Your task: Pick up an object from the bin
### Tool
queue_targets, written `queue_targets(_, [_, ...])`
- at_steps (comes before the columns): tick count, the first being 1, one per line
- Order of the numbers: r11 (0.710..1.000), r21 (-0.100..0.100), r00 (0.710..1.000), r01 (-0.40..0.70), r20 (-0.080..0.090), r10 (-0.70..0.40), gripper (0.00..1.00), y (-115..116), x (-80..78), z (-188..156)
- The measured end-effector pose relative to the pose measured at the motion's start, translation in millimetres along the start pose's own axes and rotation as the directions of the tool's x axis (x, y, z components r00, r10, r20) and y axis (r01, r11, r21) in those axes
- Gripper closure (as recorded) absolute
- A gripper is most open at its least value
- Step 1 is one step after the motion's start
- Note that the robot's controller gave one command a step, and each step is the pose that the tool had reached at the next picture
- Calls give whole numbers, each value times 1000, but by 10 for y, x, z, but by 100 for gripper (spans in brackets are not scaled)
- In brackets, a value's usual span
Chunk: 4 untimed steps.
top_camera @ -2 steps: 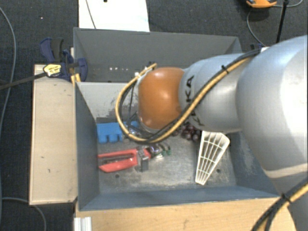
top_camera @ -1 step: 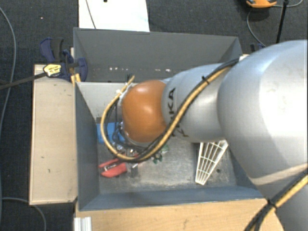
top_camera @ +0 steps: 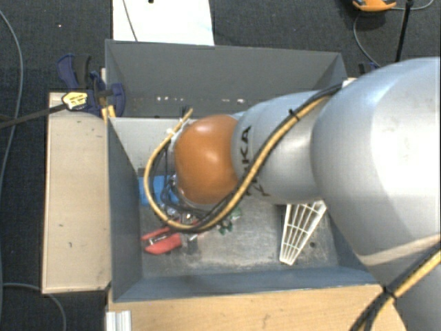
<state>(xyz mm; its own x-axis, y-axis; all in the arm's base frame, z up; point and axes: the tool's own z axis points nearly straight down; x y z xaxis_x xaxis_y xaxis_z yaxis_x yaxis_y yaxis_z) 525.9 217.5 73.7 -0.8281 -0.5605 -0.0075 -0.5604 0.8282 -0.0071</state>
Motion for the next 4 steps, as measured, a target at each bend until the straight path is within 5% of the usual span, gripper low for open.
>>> queue_targets(1, [1000,-7,1000,17,-8,-17,100,54,20,-398])
queue_targets(2, [1000,3,1000,-18,11,18,0,-329,-169,-1036])
queue_targets(3, [1000,0,1000,-15,3,15,0,-300,-151,-995])
queue_targets(4, [999,5,999,35,16,-35,0,-92,96,-541])
